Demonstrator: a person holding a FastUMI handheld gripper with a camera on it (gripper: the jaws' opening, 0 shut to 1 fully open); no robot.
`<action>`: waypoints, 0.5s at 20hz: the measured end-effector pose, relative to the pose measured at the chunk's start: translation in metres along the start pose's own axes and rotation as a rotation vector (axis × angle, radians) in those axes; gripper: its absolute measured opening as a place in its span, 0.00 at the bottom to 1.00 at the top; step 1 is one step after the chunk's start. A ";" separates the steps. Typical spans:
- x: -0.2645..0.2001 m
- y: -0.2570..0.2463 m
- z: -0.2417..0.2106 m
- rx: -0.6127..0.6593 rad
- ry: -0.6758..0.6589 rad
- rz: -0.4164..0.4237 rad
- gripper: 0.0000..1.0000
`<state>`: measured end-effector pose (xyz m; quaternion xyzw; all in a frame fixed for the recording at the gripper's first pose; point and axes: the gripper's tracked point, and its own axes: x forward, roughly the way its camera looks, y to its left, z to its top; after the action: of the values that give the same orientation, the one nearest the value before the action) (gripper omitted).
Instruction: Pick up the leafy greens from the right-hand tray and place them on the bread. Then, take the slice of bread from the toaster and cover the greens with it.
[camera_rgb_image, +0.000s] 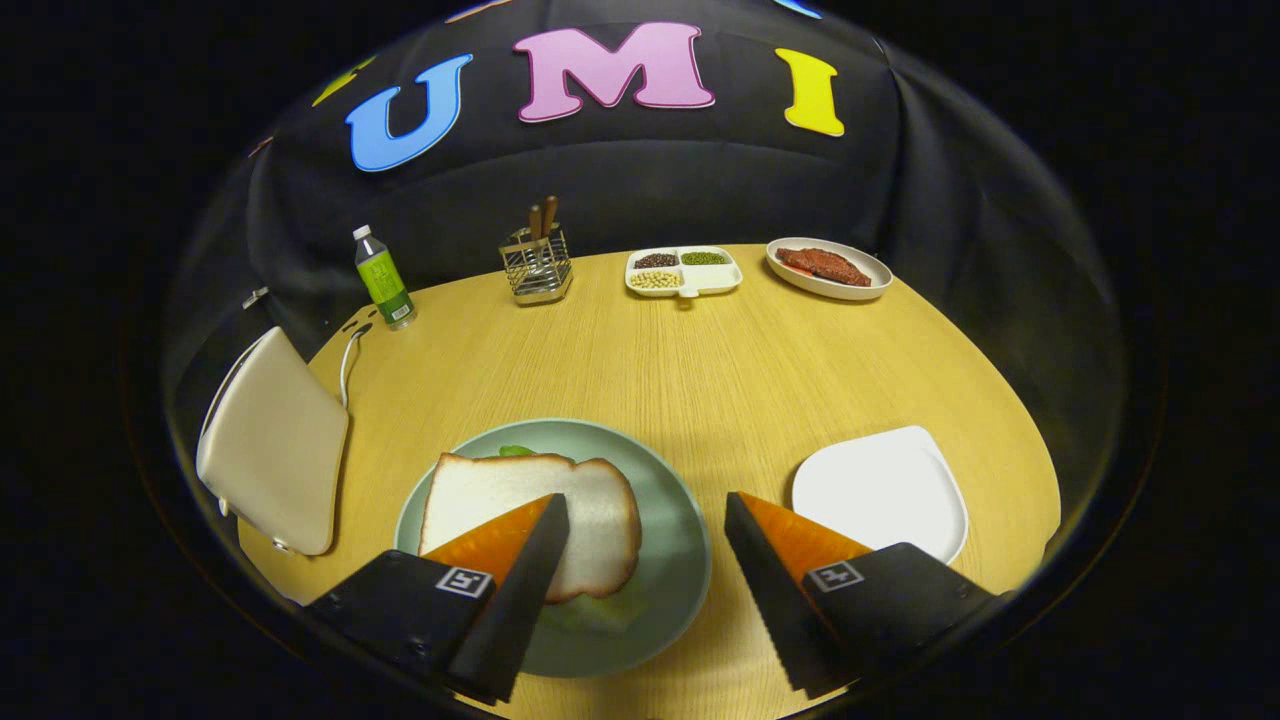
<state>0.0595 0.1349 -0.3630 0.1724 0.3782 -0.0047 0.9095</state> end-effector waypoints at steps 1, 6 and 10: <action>-0.006 -0.001 0.007 0.001 -0.013 0.003 1.00; -0.033 -0.013 0.053 0.005 -0.100 0.023 1.00; -0.073 -0.017 0.100 -0.020 -0.181 0.066 1.00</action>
<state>0.0736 0.0785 -0.2520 0.1746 0.2888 0.0132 0.9413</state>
